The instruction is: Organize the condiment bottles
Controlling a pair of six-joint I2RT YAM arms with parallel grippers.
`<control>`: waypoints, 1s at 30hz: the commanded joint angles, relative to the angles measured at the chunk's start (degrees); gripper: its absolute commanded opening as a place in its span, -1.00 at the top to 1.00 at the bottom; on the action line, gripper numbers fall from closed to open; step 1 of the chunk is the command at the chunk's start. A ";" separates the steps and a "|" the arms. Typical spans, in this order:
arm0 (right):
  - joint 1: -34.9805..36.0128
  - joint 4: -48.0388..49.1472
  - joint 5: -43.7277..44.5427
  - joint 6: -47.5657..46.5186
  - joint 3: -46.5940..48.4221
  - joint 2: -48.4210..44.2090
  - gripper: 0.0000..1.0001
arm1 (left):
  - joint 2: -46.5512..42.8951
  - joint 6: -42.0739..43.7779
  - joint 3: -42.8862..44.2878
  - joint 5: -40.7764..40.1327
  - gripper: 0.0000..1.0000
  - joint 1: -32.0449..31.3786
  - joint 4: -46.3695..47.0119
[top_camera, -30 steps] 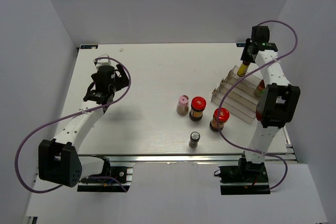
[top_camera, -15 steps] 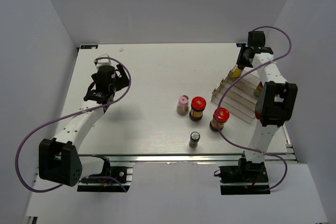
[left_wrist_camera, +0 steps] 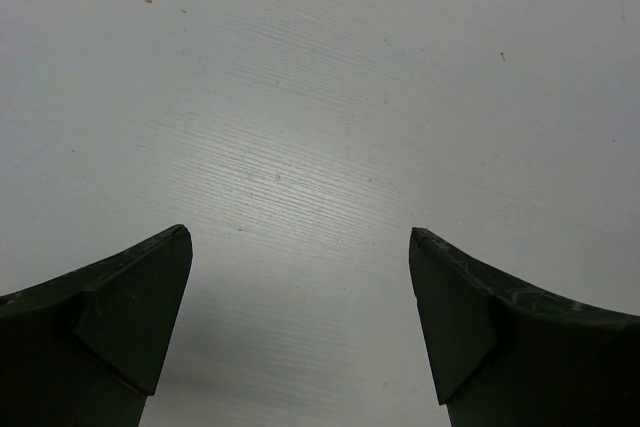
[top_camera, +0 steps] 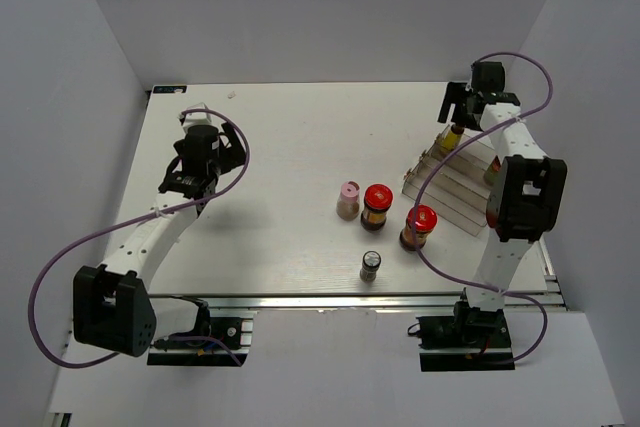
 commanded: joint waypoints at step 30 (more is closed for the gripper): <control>33.95 -15.45 14.04 14.47 -39.93 -48.70 -0.79 | -2.05 -10.32 5.67 9.87 -0.96 -1.90 -9.83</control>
